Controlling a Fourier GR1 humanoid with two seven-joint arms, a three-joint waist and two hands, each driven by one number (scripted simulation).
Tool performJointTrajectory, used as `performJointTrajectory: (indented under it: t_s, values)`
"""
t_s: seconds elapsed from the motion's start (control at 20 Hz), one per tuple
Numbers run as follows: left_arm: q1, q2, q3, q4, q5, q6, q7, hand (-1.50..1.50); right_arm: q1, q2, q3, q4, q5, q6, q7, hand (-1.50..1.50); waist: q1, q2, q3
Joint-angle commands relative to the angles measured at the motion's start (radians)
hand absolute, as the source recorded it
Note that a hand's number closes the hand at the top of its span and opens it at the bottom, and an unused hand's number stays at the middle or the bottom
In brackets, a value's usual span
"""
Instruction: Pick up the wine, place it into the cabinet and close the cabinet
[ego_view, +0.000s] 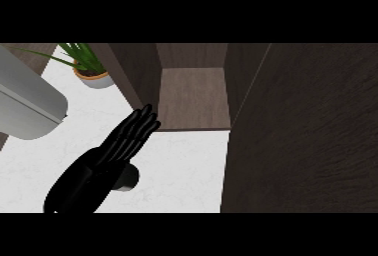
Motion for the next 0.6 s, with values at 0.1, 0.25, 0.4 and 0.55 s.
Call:
performJointTrajectory:
  t_s: [0.1,0.25,0.4,0.55]
  values:
    - [0.069,-0.026,-0.137,-0.177,0.041,0.057,0.204,-1.50,0.157,-0.006,0.135,-0.242,-0.010,0.018,0.128,-1.50,0.013,-0.003,-0.002]
    - [0.130,-0.028,-0.220,-0.330,0.004,0.121,0.301,-1.50,0.144,-0.011,0.136,-0.296,-0.009,0.001,0.188,-1.50,0.022,-0.001,-0.002]
    - [0.090,-0.040,-0.243,-0.391,-0.011,0.172,0.392,-1.50,0.108,-0.005,0.167,-0.390,0.010,-0.057,0.316,-1.50,0.022,0.000,-0.002]
    - [0.063,-0.065,-0.289,-0.436,-0.062,0.224,0.451,-1.50,0.165,-0.033,0.167,-0.420,-0.012,-0.022,0.303,-1.50,0.017,-0.001,-0.001]
